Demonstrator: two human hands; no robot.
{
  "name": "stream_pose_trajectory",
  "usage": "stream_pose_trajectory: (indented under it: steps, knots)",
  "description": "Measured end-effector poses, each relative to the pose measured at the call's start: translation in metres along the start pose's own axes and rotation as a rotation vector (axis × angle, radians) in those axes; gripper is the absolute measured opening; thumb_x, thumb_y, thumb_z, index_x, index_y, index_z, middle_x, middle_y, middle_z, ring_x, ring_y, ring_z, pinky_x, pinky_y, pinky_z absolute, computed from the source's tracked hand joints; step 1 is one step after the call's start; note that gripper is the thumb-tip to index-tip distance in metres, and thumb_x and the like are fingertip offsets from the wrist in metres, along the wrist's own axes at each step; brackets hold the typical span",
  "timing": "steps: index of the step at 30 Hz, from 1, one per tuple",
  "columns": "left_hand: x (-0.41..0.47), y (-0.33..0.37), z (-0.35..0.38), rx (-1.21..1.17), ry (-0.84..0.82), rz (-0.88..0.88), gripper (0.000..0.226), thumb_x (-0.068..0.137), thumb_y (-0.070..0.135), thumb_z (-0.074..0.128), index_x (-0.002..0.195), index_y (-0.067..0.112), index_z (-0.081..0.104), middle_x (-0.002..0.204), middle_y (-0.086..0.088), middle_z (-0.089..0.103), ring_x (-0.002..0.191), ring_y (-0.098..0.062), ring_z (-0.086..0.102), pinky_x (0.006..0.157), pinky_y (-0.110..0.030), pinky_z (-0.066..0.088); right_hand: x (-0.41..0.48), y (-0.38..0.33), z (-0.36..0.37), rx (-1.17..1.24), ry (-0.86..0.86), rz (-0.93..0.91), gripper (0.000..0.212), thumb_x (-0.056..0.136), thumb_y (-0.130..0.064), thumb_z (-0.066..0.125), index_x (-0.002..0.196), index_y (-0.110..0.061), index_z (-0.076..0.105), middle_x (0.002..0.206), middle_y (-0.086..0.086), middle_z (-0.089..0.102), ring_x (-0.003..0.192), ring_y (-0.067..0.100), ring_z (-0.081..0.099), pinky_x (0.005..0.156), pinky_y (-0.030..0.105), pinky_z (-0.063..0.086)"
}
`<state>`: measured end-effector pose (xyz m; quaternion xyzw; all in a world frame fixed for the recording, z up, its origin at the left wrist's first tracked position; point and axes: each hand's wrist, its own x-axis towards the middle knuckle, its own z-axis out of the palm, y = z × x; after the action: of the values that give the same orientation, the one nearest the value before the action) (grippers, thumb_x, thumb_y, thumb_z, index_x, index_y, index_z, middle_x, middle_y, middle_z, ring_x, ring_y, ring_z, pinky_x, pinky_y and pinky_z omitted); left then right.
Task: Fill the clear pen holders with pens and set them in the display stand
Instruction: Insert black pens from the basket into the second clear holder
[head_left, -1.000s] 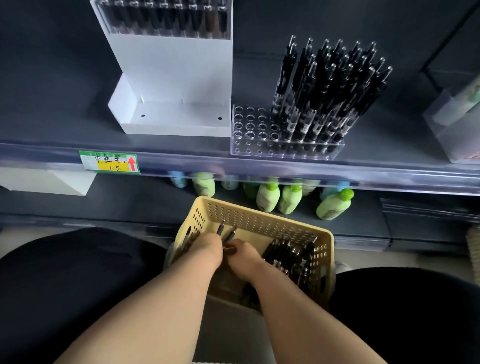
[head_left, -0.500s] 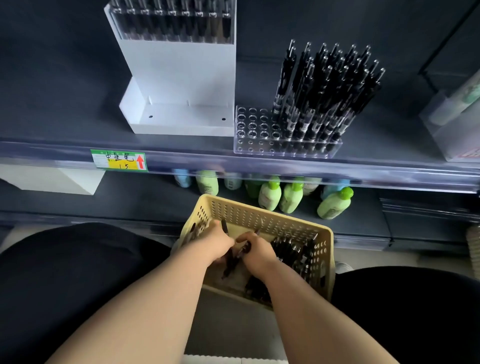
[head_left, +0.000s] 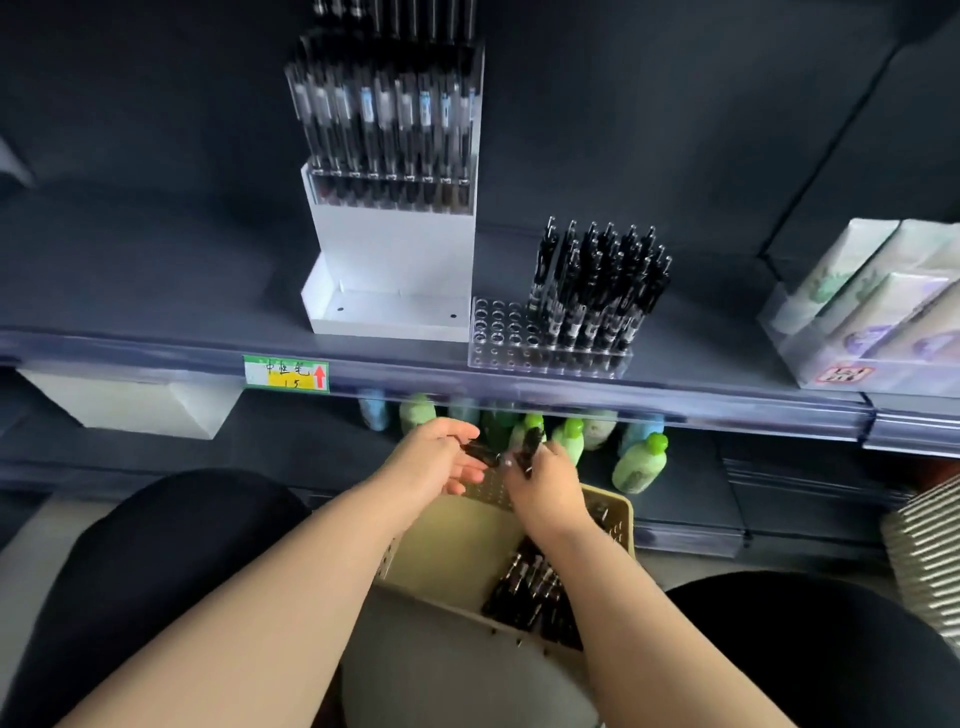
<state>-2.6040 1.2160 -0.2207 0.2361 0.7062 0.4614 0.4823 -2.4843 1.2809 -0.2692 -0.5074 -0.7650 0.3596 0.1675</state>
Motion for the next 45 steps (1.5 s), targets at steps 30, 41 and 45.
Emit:
stream_pose_trajectory:
  steps: [30, 41, 45]
  knots:
    - [0.042, 0.119, 0.001, 0.156, 0.274, 0.864, 0.031, 0.076, 0.021, 0.074, 0.099, 0.033, 0.057, 0.085, 0.008, 0.07, 0.082, -0.003, 0.065, 0.08, -0.022, 0.052, 0.085, -0.124, -0.167, 0.096, 0.467, -0.48, 0.014, 0.083, -0.03, 0.064, 0.083, -0.032, 0.05, 0.064, -0.02, 0.055, 0.062, -0.014, 0.052, 0.057, -0.001, 0.035]
    - [0.048, 0.108, 0.007, 0.133, 0.254, 0.833, 0.023, 0.082, 0.013, 0.068, 0.098, 0.025, 0.058, 0.088, 0.009, 0.067, 0.082, -0.006, 0.065, 0.074, -0.019, 0.052, 0.091, -0.124, -0.158, 0.091, 0.448, -0.541, 0.009, 0.087, -0.025, 0.06, 0.09, -0.028, 0.052, 0.063, -0.02, 0.056, 0.066, -0.008, 0.054, 0.058, 0.002, 0.038]
    - [0.048, 0.106, 0.01, 0.165, 0.253, 0.836, 0.02, 0.083, 0.016, 0.066, 0.102, 0.017, 0.059, 0.087, 0.007, 0.067, 0.082, -0.005, 0.064, 0.075, -0.018, 0.051, 0.096, -0.12, -0.154, -0.002, 0.409, -0.492, 0.008, 0.087, -0.03, 0.061, 0.089, -0.031, 0.053, 0.061, -0.021, 0.055, 0.069, -0.006, 0.055, 0.058, 0.012, 0.042]
